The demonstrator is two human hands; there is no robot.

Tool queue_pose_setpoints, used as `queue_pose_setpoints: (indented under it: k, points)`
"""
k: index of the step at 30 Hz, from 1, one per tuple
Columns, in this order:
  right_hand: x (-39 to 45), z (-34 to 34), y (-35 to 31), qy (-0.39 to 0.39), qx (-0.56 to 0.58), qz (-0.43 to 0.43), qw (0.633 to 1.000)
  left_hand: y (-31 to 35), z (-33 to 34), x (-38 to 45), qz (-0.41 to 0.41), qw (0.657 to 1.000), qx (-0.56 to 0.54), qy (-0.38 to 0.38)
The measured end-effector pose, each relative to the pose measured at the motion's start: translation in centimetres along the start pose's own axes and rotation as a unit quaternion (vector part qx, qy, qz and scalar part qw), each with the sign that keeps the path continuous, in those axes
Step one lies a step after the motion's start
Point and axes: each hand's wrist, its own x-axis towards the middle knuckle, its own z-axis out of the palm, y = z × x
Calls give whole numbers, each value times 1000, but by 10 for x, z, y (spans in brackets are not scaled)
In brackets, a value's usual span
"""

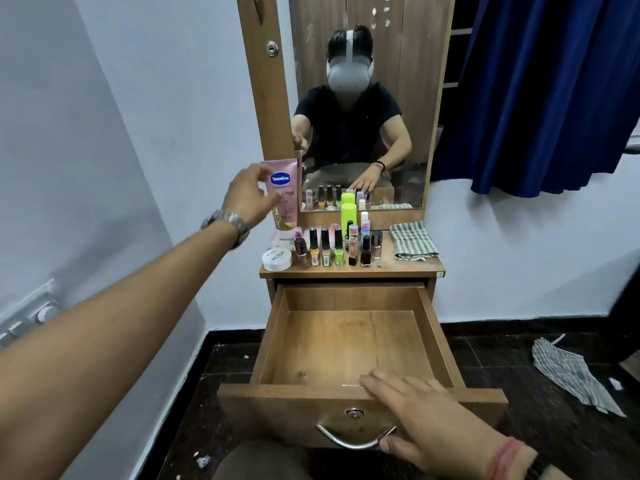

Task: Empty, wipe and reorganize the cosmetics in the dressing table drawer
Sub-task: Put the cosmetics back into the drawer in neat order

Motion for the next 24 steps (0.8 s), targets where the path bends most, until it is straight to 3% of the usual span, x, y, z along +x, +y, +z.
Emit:
queue_pose_setpoints:
  k: [4, 11, 18, 24]
  points:
    - [3, 2, 4, -3, -6, -5, 1000, -4, 14, 54, 2, 993, 121, 11]
    - [9, 9, 7, -3, -11, -17, 1000, -21, 29, 89, -6, 980, 196, -28]
    - [8, 6, 8, -21, 4, -11, 1000, -29, 7, 91, 7, 988, 143, 51]
    - [2, 6, 6, 6, -10, -12, 1000, -6, -59, 85, 37, 990, 63, 117]
